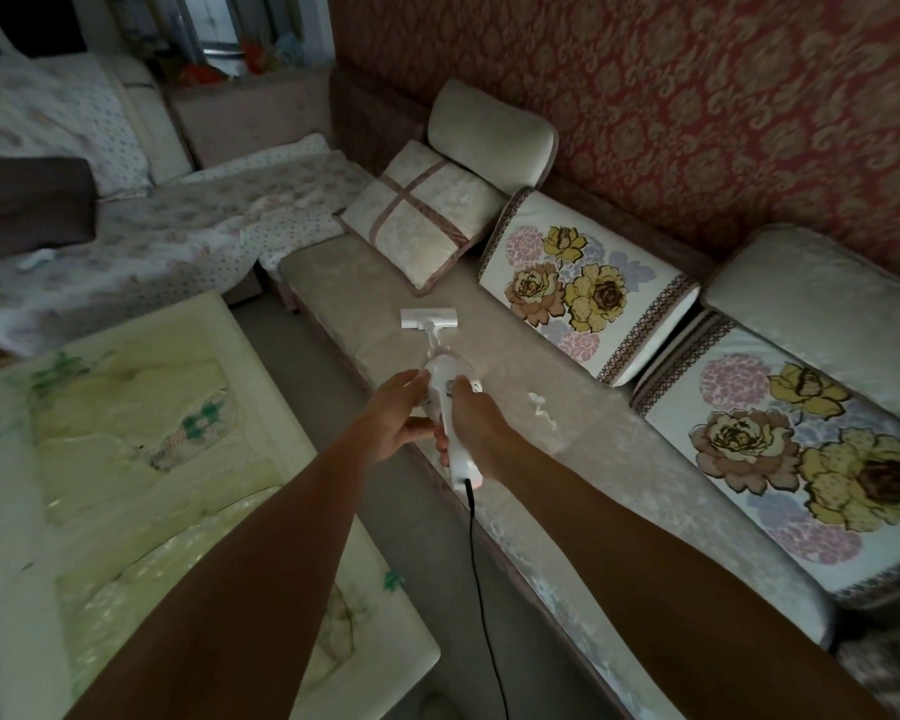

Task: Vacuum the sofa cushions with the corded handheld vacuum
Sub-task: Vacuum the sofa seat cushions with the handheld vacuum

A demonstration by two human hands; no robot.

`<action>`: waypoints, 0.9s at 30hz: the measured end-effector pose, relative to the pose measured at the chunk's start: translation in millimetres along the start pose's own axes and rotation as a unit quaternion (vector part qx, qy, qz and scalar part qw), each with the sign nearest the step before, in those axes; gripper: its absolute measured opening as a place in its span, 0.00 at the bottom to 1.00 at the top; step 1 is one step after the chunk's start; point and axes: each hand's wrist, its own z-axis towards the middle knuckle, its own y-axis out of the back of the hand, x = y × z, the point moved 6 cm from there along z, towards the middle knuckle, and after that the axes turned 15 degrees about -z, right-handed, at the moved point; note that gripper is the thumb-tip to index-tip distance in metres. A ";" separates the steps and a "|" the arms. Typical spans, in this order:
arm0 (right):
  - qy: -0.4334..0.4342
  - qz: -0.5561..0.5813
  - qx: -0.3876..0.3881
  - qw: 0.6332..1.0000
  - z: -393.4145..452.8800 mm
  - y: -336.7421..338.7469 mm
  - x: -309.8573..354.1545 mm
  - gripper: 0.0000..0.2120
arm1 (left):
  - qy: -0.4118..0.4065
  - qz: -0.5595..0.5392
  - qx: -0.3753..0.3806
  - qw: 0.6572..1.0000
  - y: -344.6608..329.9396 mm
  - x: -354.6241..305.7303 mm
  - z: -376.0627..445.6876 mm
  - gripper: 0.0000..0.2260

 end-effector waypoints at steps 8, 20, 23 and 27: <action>0.015 -0.007 -0.030 0.999 -53.7 -28.9 -25.1 0.30 | 0.019 0.010 0.015 1.000 17.0 9.5 -56.6 0.19; 0.024 -0.015 -0.085 0.996 -150.0 -86.3 -81.2 0.29 | 0.045 0.000 0.030 0.998 53.2 50.2 -147.3 0.19; 0.015 -0.011 -0.103 0.995 -171.1 -98.1 -100.3 0.29 | 0.054 -0.007 0.015 0.998 61.7 64.1 -165.3 0.18; 0.006 -0.027 -0.124 0.992 -193.3 -102.9 -125.2 0.29 | 0.070 -0.005 0.013 0.997 61.6 82.0 -185.1 0.19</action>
